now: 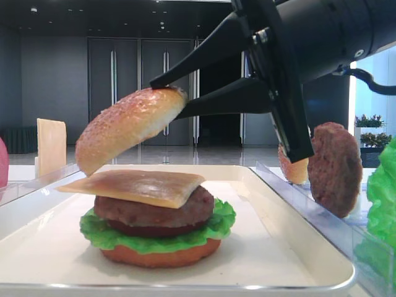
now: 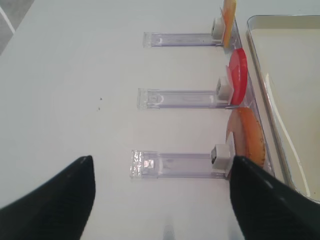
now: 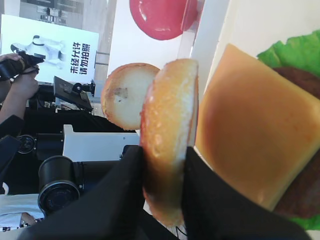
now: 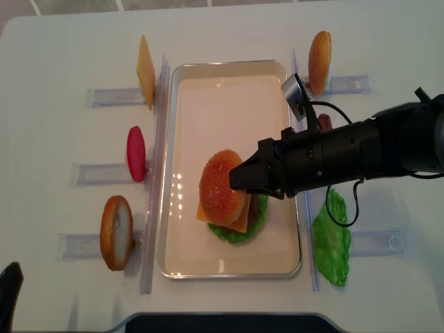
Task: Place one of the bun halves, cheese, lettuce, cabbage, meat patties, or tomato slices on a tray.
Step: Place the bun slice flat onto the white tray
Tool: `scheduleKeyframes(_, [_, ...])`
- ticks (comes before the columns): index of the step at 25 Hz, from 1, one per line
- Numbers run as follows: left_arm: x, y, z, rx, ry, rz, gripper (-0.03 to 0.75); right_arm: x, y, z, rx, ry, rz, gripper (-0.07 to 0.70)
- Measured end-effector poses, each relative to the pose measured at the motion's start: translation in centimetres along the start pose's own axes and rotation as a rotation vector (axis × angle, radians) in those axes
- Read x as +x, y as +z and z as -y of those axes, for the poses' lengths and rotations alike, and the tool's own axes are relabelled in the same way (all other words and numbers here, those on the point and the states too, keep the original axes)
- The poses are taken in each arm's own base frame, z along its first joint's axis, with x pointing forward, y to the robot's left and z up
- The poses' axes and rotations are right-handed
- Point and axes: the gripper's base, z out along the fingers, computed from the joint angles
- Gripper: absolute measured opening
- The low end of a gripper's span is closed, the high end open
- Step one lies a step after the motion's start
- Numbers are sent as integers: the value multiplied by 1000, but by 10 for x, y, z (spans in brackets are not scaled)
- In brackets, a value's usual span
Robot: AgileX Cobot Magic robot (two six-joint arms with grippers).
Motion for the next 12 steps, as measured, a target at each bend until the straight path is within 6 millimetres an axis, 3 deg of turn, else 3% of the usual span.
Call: scheduleKeyframes(12, [0,0,0,0,0,0,643,2,5,9,-8,29,-18,197])
